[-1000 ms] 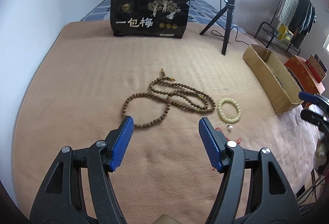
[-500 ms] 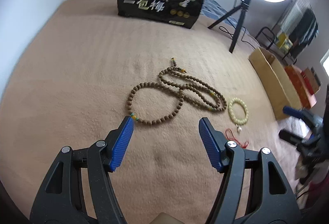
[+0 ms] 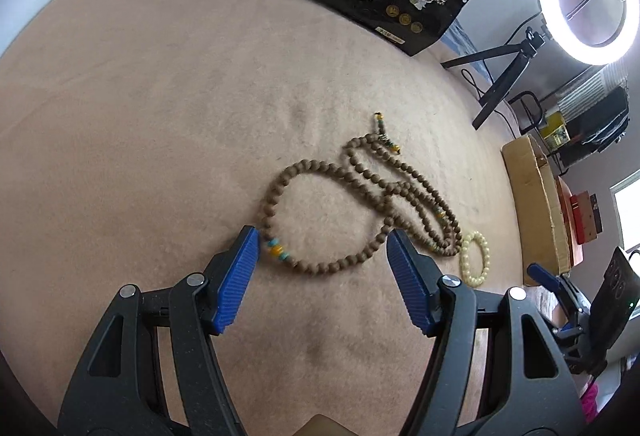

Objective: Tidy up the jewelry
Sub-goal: 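Grasp the brown bead necklace with the left tool while the right tool grasps the jade bracelet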

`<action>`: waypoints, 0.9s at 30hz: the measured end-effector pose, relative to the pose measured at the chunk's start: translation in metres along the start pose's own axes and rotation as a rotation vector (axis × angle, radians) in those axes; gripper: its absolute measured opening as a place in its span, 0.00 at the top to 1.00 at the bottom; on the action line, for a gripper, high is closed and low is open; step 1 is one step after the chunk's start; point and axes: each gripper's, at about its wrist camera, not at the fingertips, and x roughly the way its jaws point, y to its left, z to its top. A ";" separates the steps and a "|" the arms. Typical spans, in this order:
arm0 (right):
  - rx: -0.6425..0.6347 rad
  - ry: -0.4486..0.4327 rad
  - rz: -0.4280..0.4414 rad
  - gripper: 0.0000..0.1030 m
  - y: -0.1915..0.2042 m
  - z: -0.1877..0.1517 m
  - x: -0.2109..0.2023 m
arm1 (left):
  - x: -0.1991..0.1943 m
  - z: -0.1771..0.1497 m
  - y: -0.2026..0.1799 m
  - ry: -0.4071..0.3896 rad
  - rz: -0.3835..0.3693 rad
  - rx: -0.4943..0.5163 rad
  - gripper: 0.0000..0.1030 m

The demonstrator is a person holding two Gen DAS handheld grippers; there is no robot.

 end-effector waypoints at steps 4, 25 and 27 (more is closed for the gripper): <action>0.007 0.003 0.003 0.07 -0.001 0.000 0.004 | 0.011 0.005 -0.013 0.007 0.004 0.022 0.34; -0.023 0.030 0.023 0.07 0.006 0.007 0.032 | 0.074 0.027 -0.102 0.006 0.230 0.136 0.34; -0.023 0.040 0.019 0.07 0.006 0.008 0.038 | 0.078 0.028 -0.104 0.001 0.263 0.155 0.34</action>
